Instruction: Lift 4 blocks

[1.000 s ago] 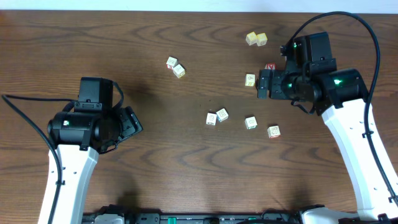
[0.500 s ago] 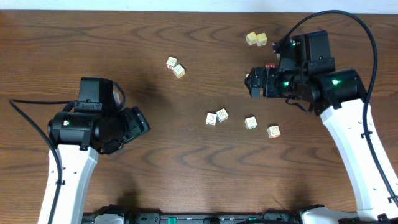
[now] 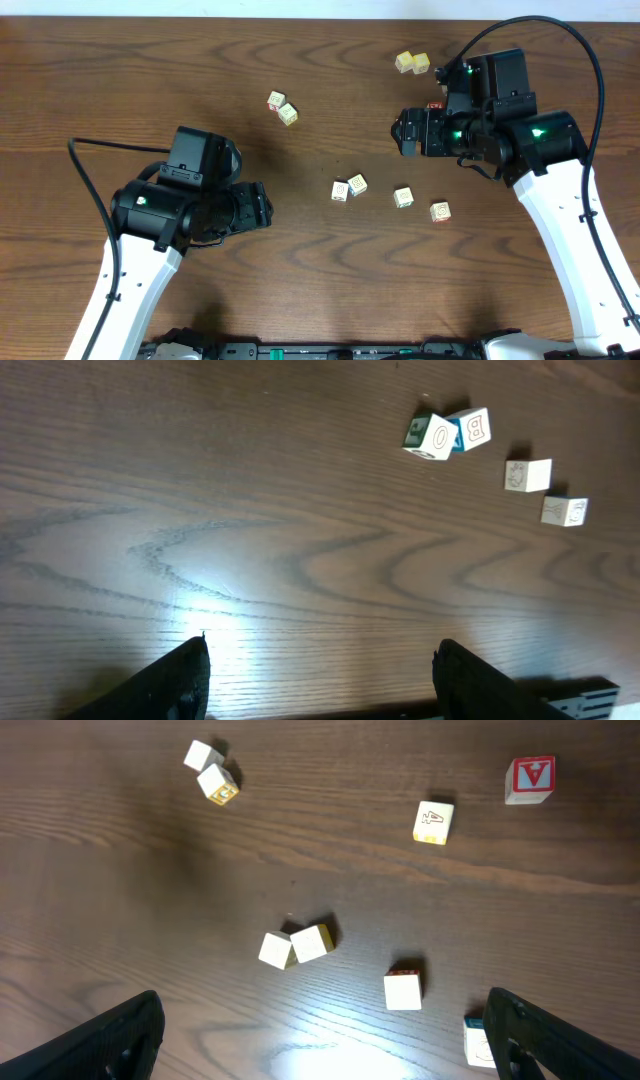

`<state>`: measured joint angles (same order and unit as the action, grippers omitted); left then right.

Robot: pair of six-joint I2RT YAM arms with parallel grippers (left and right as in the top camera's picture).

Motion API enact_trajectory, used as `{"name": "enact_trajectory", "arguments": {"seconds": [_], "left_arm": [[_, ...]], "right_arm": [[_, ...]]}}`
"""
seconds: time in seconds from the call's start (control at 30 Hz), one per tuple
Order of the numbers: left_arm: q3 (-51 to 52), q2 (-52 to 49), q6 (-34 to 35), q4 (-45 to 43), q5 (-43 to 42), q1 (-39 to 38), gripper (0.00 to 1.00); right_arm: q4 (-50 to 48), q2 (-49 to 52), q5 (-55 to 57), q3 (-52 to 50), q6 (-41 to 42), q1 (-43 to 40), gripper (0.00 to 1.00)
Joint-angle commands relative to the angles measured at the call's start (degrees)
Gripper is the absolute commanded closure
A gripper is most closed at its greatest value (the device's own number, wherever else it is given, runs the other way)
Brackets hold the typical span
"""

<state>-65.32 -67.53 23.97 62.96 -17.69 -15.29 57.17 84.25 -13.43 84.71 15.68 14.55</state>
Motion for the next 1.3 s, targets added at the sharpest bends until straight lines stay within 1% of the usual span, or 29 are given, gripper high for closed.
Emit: {"name": "enact_trajectory", "arguments": {"seconds": [0.0, 0.03, 0.1, 0.17, 0.23, 0.37, 0.53, 0.63, 0.77, 0.9, 0.93, 1.03, 1.1, 1.27], "left_arm": [[0.7, 0.2, -0.7, 0.7, 2.8, -0.3, 0.28], [0.7, 0.2, 0.0, 0.8, 2.8, -0.3, 0.28], [0.8, 0.2, 5.3, 1.7, 3.4, -0.3, 0.28], [1.1, 0.2, 7.7, 2.7, 3.4, -0.3, 0.28], [1.8, 0.1, 7.8, 4.9, 2.1, -1.3, 0.28], [3.4, 0.0, 6.3, 4.2, -0.3, -5.4, 0.28], [4.9, -1.0, 6.4, -3.1, -0.2, -13.5, 0.28], [4.9, -2.1, 7.4, -5.9, 2.5, -16.5, 0.28], [5.0, -4.1, 11.1, -5.9, 4.9, -16.7, 0.28], [5.0, -5.8, 11.3, -5.1, 4.6, -16.7, 0.28], [5.0, -6.3, 11.3, -4.8, 3.3, -16.7, 0.28], [5.2, -7.4, 10.4, -4.7, 0.5, -17.4, 0.28], [5.2, -7.7, 9.2, -4.6, 0.2, -18.3, 0.28], [5.2, -7.7, 9.1, -4.6, 0.4, -20.9, 0.28]], "right_arm": [[0.5, -0.6, 5.2, 0.9, -1.3, 0.5, 0.01], [0.7, -0.6, 7.5, 0.9, -0.6, 0.5, 0.01], [1.4, -0.6, 15.6, 0.9, 3.7, 0.4, 0.01], [1.9, -0.6, 19.9, 0.9, 6.2, 0.3, 0.01], [2.0, -0.6, 21.7, 0.9, 7.1, -0.4, 0.01], [2.0, -0.6, 25.9, 0.9, 9.6, -2.3, 0.01], [2.4, -0.6, 24.6, 0.9, 9.7, -5.8, 0.01], [3.5, -0.6, 23.3, 0.9, 8.2, -7.1, 0.01], [4.0, -0.6, 24.2, 0.9, 6.4, -7.2, 0.01], [4.5, -0.6, 27.0, 0.9, 5.7, -7.8, 0.01], [4.5, -0.6, 27.4, 0.9, 5.7, -8.4, 0.01], [4.3, -0.6, 28.6, 0.9, 6.6, -12.1, 0.01], [4.9, -0.6, 27.3, 0.9, 6.6, -14.8, 0.01], [7.2, -0.6, 23.2, 0.9, 6.6, -20.2, 0.01]]}}
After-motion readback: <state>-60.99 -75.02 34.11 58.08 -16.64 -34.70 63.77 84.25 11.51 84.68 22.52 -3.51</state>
